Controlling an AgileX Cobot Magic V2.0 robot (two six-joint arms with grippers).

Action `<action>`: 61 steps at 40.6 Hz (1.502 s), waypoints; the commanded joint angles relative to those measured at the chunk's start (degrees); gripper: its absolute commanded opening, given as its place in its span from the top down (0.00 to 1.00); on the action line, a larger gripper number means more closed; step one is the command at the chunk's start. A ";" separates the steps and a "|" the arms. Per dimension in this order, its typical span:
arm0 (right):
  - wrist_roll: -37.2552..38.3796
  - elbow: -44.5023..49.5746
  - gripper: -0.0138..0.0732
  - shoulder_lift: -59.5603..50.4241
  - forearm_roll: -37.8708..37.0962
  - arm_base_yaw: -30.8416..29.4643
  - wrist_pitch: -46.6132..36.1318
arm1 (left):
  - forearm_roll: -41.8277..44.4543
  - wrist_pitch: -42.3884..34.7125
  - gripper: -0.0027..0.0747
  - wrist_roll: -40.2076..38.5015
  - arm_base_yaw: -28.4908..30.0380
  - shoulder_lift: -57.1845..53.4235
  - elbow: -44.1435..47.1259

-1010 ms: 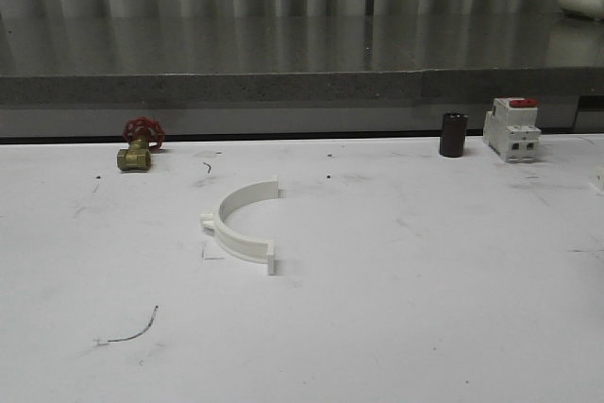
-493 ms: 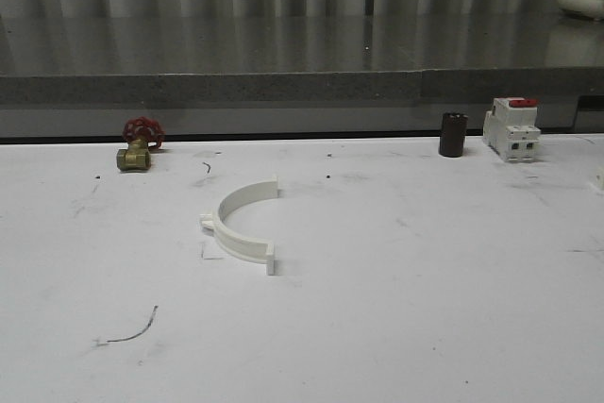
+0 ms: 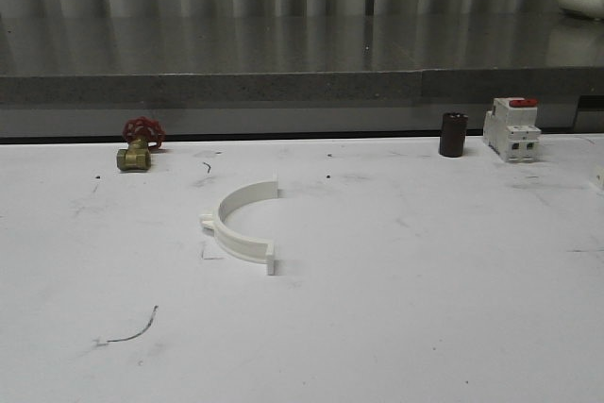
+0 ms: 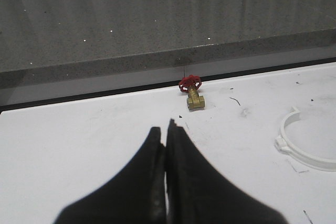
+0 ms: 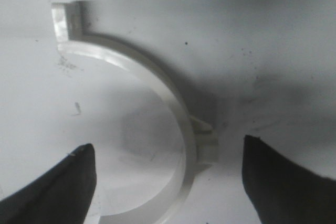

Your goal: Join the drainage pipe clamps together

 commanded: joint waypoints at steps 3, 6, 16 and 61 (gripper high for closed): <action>-1.75 -1.85 0.16 -1.93 -0.56 -0.90 0.89 | -0.04 -4.34 0.99 0.09 -0.40 0.45 -1.64; -1.99 -1.85 0.16 -1.61 -0.56 -1.48 0.94 | -0.04 -4.34 0.99 0.09 -0.40 0.45 -1.64; -3.04 -1.85 0.16 -0.50 -0.16 -2.18 1.05 | -0.04 -4.34 0.99 0.09 -0.40 0.45 -1.64; 6.77 -1.69 0.78 -9.98 1.28 0.75 2.12 | -0.04 -4.34 0.99 0.09 -0.40 0.45 -1.64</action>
